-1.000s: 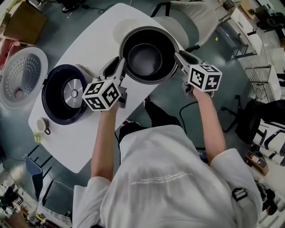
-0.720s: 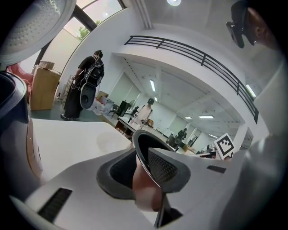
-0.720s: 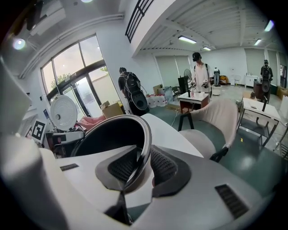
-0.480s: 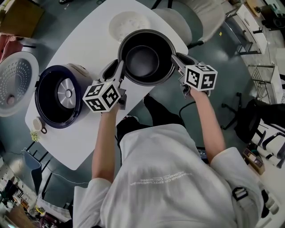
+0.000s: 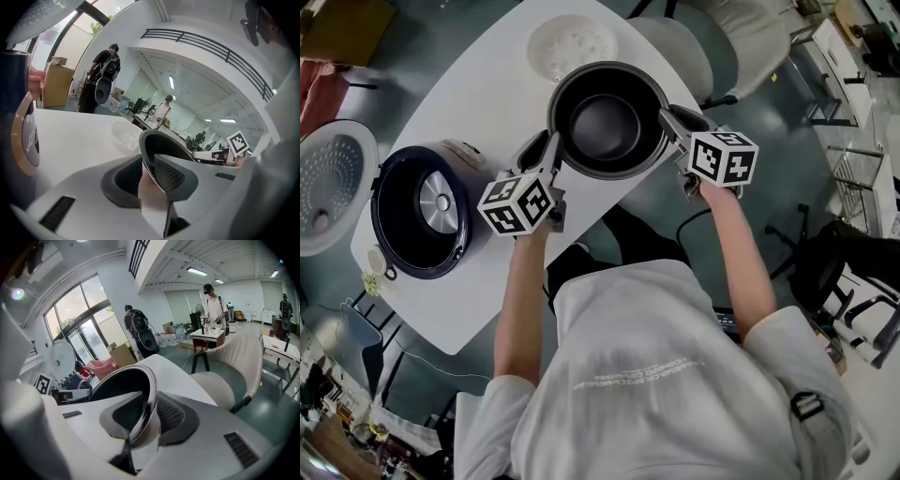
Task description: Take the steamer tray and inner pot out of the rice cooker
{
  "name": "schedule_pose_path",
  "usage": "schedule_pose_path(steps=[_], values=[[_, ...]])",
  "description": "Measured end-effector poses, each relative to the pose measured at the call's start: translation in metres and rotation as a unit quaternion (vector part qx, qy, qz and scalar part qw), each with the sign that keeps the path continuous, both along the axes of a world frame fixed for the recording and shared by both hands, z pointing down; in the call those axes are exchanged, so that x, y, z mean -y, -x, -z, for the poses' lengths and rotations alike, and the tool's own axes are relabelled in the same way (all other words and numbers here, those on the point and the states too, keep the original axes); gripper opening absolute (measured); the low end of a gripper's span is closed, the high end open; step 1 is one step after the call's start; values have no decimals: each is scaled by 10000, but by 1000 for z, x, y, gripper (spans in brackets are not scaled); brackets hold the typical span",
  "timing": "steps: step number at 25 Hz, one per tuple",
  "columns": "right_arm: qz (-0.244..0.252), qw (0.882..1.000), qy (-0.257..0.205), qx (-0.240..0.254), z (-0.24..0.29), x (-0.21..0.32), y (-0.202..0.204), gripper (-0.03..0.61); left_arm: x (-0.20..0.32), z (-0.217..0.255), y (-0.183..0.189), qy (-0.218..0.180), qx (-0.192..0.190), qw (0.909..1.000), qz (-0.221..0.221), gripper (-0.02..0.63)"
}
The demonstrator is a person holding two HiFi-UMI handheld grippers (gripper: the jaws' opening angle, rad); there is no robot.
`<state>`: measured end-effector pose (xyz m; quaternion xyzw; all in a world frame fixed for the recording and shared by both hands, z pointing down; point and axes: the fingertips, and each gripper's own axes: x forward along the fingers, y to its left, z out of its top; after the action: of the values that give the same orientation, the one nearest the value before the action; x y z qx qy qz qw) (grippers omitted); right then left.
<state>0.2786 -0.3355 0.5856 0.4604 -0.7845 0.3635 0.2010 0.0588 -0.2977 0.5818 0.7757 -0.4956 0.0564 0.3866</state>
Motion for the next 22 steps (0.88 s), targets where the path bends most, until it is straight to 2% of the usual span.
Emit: schedule_pose_path(steps=[5, 13, 18, 22], values=[[197, 9998, -57, 4, 1, 27, 6, 110, 19, -1, 5, -124, -25, 9996, 235, 89], [291, 9995, -115, -29, -2, 64, 22, 110, 46, -2, 18, -205, 181, 9979, 594, 91], [607, 9980, -82, -142, -5, 74, 33, 117, 49, -2, 26, -141, 273, 9978, 589, 95], [530, 9984, -51, -172, -1, 73, 30, 143, 45, 9, 32, -263, 338, 9972, 613, 95]])
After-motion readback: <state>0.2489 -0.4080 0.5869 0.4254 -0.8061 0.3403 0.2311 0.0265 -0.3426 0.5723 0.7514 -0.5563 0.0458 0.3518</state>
